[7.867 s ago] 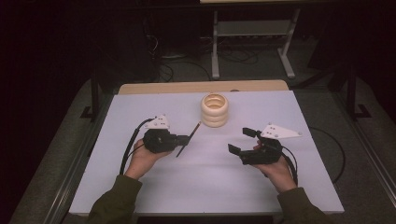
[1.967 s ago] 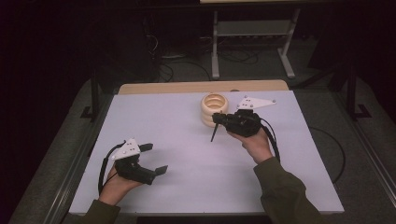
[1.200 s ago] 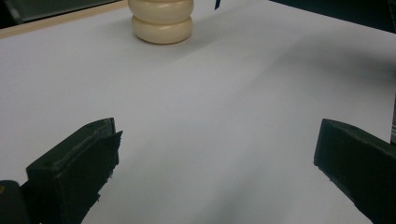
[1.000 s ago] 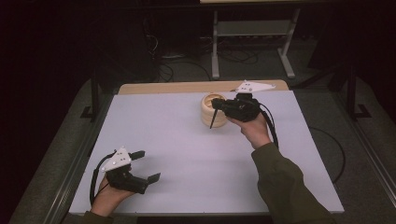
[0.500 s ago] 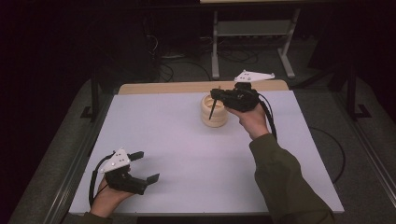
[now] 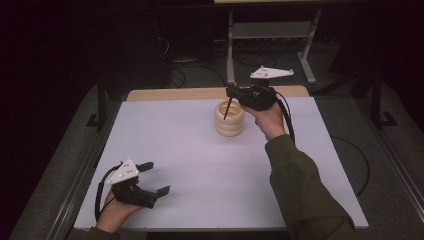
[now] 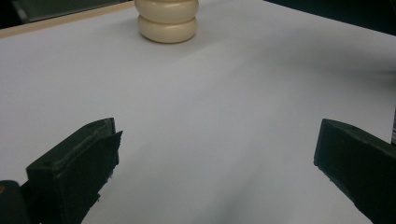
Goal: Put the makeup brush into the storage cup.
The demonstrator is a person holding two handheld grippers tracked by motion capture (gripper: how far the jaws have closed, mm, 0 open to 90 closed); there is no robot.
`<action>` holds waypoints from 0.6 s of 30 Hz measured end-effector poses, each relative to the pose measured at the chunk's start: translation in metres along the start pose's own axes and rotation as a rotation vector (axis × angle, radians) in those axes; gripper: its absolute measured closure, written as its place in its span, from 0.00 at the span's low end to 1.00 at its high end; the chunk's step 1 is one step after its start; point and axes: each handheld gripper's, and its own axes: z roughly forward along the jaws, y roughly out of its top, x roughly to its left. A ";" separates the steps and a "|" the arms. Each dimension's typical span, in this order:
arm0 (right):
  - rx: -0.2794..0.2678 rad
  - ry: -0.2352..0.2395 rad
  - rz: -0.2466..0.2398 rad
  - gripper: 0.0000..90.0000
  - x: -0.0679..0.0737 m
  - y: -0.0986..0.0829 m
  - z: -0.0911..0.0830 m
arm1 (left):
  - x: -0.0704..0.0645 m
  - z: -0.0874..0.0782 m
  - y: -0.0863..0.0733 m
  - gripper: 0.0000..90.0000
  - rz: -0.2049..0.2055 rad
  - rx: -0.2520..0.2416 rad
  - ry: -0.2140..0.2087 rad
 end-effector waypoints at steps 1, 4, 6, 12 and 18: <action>-0.004 -0.007 0.005 0.91 -0.002 0.002 0.002 | 0.000 0.000 0.000 0.00 0.002 0.001 -0.001; -0.007 -0.013 0.007 0.91 -0.003 0.003 0.004 | 0.000 0.000 0.000 0.00 0.007 -0.001 -0.001; -0.008 -0.017 0.010 0.91 -0.005 0.004 0.005 | 0.000 0.000 0.000 0.00 0.008 -0.006 0.000; -0.006 -0.040 0.018 0.91 -0.011 0.001 0.011 | 0.000 0.000 0.000 0.00 0.001 -0.010 0.001; -0.014 -0.050 0.014 0.91 -0.018 -0.002 0.015 | 0.000 0.001 0.000 0.00 0.012 -0.005 -0.004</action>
